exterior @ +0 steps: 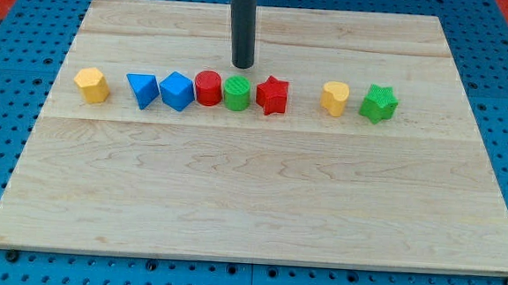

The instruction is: Place your arm above the green star

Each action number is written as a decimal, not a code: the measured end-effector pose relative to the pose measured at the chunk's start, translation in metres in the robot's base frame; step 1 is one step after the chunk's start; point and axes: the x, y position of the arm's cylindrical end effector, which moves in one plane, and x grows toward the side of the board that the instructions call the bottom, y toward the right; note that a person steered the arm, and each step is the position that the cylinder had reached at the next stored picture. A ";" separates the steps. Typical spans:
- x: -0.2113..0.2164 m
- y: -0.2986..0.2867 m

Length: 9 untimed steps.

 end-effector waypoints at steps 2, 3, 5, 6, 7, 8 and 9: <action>0.000 -0.001; -0.001 -0.001; -0.001 0.015; 0.004 0.081; 0.003 0.148; 0.003 0.161; 0.007 0.168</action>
